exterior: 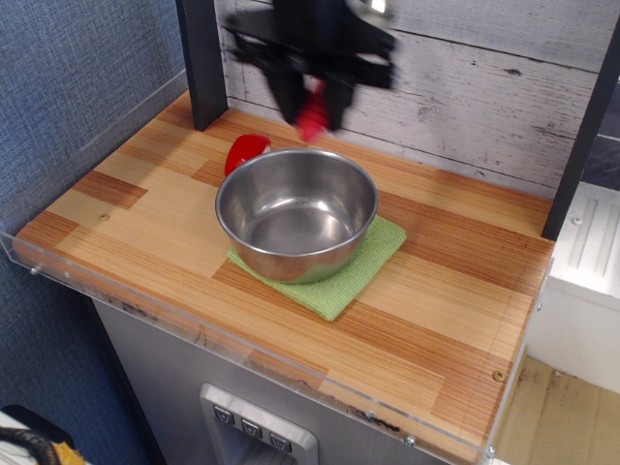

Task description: Move the spoon to the opposite side of the metal pot.

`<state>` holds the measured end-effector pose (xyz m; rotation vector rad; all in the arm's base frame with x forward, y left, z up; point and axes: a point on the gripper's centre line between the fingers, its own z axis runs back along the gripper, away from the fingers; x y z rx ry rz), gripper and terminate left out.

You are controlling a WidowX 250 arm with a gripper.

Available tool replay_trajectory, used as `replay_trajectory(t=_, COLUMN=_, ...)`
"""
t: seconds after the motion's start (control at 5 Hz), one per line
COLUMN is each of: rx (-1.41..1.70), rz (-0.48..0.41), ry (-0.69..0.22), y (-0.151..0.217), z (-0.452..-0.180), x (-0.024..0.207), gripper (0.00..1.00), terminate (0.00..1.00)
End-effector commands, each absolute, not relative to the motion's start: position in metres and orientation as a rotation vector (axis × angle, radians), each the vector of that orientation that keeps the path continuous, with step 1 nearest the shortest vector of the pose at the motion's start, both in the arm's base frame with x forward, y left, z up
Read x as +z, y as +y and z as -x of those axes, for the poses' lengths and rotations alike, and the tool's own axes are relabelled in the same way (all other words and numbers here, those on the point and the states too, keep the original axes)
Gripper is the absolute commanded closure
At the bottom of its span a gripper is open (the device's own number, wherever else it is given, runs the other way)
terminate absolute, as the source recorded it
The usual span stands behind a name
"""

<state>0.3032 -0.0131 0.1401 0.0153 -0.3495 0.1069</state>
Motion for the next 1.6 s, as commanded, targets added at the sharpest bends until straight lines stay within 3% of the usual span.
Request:
replay_trajectory(t=0.0, rx=0.161, rz=0.042, ry=-0.347, y=-0.062, z=-0.286, x=0.146, gripper=1.0, terminate=0.0)
replay_trajectory(t=0.6, rx=0.055, rz=0.102, ry=-0.184, y=-0.099, z=-0.291, x=0.106, gripper=1.0, terminate=0.0)
replay_trajectory(t=1.4, rx=0.047, rz=0.018, ry=-0.075, y=-0.113, z=-0.3, x=0.05, gripper=1.0, terminate=0.0)
